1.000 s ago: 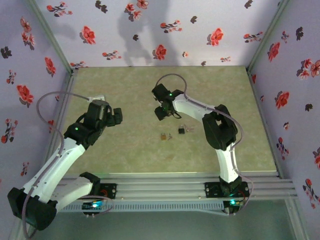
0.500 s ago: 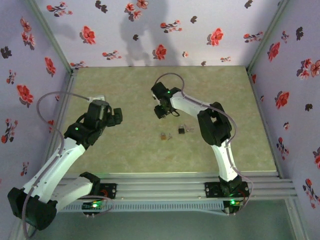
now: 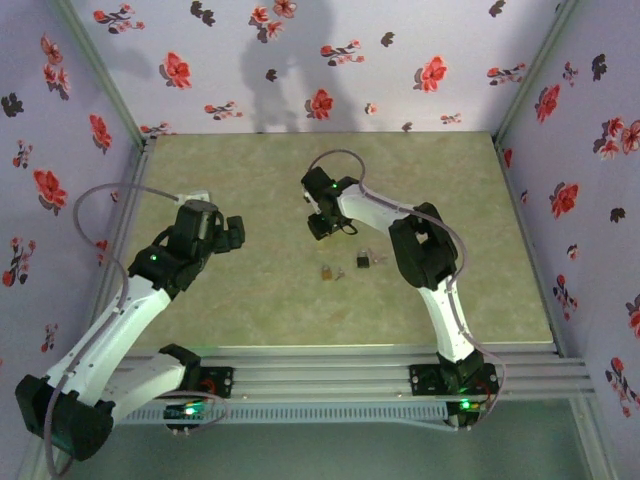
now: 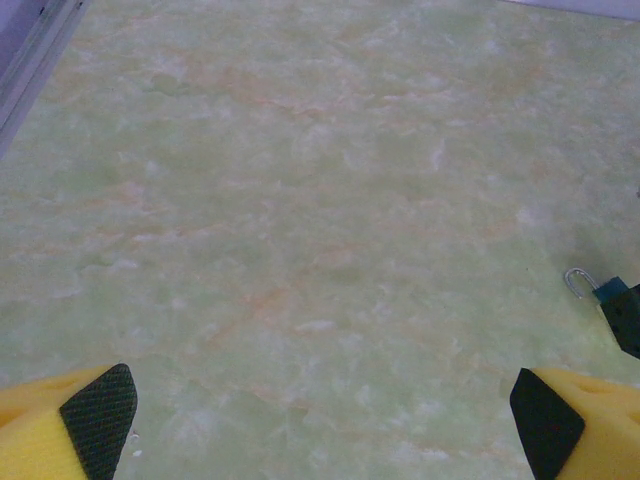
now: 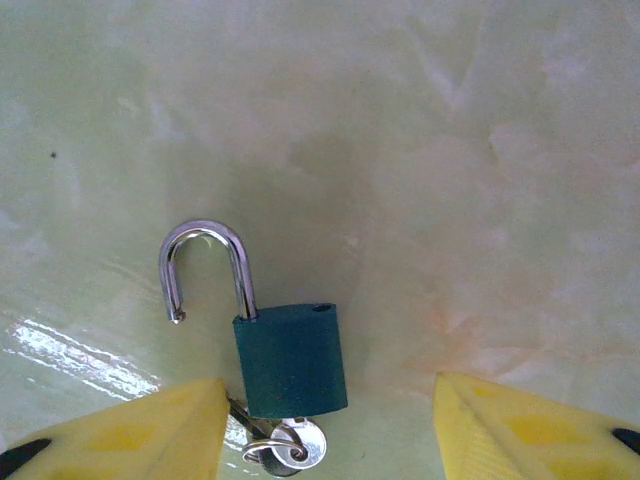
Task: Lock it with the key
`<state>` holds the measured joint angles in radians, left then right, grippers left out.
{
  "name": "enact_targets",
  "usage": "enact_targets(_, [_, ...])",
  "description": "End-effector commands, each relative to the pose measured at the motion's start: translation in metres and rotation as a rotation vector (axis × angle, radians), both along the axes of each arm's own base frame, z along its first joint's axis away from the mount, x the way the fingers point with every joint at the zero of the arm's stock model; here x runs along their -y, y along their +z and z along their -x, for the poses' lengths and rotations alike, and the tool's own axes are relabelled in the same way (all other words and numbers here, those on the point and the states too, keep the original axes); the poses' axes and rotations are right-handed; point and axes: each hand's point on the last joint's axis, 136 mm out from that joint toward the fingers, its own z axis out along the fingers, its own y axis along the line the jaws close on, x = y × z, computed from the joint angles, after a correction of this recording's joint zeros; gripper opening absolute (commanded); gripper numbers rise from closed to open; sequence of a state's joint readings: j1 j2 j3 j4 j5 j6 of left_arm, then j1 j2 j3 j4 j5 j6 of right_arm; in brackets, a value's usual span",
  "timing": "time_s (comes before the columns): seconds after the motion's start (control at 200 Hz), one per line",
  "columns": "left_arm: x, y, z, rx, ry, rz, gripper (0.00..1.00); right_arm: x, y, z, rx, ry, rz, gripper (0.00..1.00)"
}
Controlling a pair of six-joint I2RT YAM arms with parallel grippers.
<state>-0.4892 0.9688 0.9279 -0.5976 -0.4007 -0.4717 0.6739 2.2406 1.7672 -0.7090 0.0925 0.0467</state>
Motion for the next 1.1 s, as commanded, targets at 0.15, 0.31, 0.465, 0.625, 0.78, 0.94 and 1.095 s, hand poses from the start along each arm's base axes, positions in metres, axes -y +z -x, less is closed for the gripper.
enact_targets(0.15, [-0.003,0.003,-0.001,0.026,0.016,-0.016,1.0,-0.004,-0.011,-0.003,-0.035,0.027,0.01,0.51])
enact_targets(0.31, [-0.003,0.003,-0.001,0.026,0.015,-0.015,1.0,-0.006,-0.013,-0.003,-0.042,0.032,0.003,0.5])
enact_targets(0.465, [-0.003,0.003,-0.002,0.026,0.016,-0.017,1.0,-0.006,-0.017,-0.004,-0.05,0.033,0.009,0.47])
enact_targets(0.625, [-0.003,0.002,-0.001,0.024,0.016,-0.016,1.0,-0.005,-0.023,-0.002,-0.068,0.038,0.022,0.42])
enact_targets(0.78, [-0.003,0.003,-0.001,0.025,0.015,-0.016,1.0,-0.003,-0.026,0.001,-0.081,0.042,0.03,0.37])
enact_targets(0.94, [-0.003,0.003,-0.001,0.025,0.017,-0.016,1.0,-0.004,-0.025,0.006,-0.102,0.042,0.021,0.31])
enact_targets(1.095, [-0.004,0.003,-0.001,0.027,0.019,-0.013,1.0,-0.003,-0.018,0.008,-0.1,0.037,0.01,0.27])
